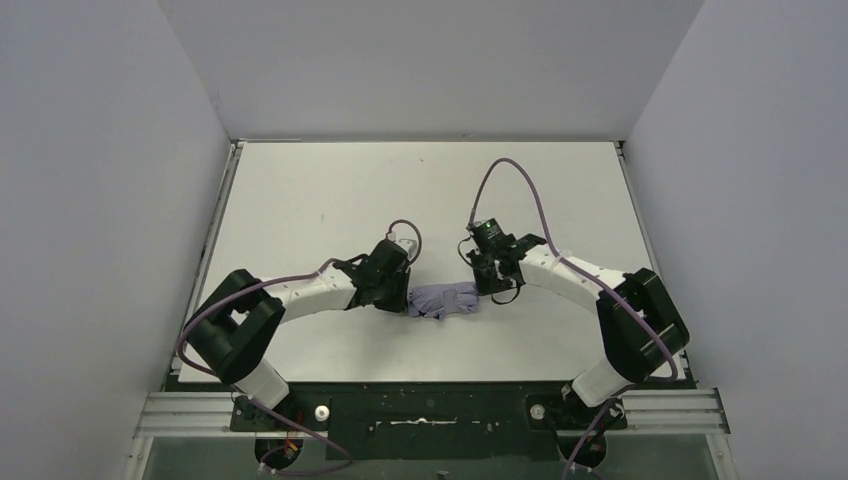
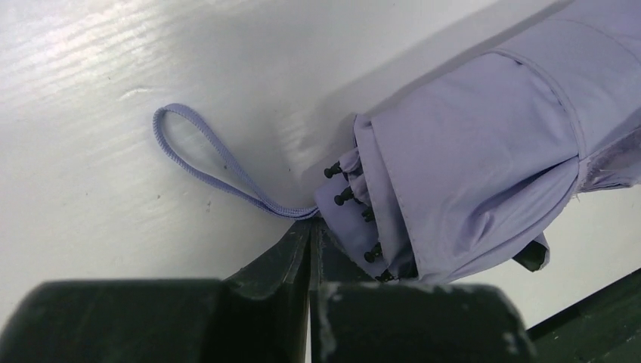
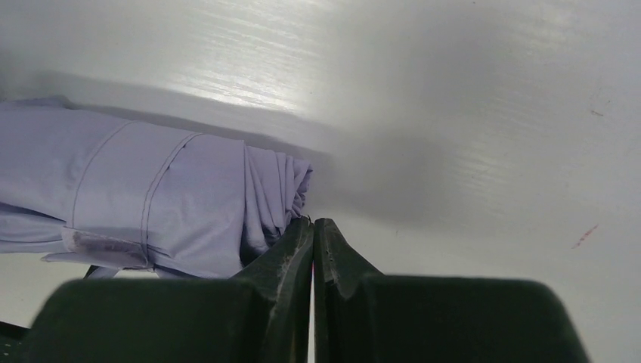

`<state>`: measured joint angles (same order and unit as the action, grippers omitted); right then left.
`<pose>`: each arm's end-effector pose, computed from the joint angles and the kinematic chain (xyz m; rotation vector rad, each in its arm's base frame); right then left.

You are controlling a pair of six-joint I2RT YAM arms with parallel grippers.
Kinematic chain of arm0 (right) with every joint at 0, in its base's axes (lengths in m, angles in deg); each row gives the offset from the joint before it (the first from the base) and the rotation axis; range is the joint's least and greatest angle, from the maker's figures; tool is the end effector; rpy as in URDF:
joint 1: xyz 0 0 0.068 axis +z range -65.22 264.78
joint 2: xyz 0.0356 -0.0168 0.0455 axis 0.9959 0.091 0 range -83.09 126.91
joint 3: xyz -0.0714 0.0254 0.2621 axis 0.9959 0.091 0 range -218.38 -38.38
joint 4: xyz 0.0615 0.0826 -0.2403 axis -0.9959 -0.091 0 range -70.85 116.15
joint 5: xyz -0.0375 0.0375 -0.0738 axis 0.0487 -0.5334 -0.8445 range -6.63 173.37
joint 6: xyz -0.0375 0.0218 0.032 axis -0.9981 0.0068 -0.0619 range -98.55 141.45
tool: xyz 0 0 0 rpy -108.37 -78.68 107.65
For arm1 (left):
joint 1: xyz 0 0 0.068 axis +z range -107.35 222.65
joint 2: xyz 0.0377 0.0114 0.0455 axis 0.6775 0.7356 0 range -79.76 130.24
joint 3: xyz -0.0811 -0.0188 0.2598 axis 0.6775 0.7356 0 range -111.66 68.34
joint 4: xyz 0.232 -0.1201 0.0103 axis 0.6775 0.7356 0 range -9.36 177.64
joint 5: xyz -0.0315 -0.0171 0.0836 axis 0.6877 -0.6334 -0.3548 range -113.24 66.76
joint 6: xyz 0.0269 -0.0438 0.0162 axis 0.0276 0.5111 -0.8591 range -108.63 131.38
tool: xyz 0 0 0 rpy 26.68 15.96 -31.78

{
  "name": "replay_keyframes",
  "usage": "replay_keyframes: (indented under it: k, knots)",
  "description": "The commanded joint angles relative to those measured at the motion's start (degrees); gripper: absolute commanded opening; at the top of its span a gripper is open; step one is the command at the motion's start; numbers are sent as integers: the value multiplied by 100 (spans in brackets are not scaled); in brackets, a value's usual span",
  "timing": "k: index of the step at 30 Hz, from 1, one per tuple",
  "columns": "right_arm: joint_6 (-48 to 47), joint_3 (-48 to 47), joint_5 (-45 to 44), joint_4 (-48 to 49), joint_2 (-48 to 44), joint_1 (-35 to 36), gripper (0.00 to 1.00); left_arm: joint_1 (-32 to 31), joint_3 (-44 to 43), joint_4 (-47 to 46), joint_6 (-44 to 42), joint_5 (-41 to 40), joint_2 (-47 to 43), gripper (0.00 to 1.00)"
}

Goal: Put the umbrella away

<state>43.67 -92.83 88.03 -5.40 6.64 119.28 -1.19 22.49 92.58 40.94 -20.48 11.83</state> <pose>0.2427 0.1702 0.1845 -0.3228 2.7815 0.3730 0.2152 -0.2088 0.1512 0.3503 2.6478 -0.5142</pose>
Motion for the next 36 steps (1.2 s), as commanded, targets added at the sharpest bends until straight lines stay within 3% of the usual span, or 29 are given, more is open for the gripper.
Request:
replay_keyframes:
  k: [1,10,15,19,28,32,36]
  knots:
    - [587,108,704,780,-230,136,0,-173,-372,-862,217,335,296,0]
    - [709,-32,626,1213,-432,-79,0,333,-1025,-345,-174,468,322,0]
    - [442,-177,-371,564,-982,-496,3,975,-881,358,-272,-88,-321,1]
    - [157,-15,-1433,26,-1807,-802,19,1383,-566,1015,-455,-534,-1380,19]
    - [-698,-775,-1378,-1194,-3610,-878,50,1531,-440,2478,-1141,-1463,-4021,57]
    - [-737,-960,-1668,-1448,-4123,-879,59,1531,-380,2935,-1219,-1716,-4797,65]
    - [-648,-532,-2122,-1246,-4814,-882,72,1497,-171,3425,-875,-2237,-5372,71]
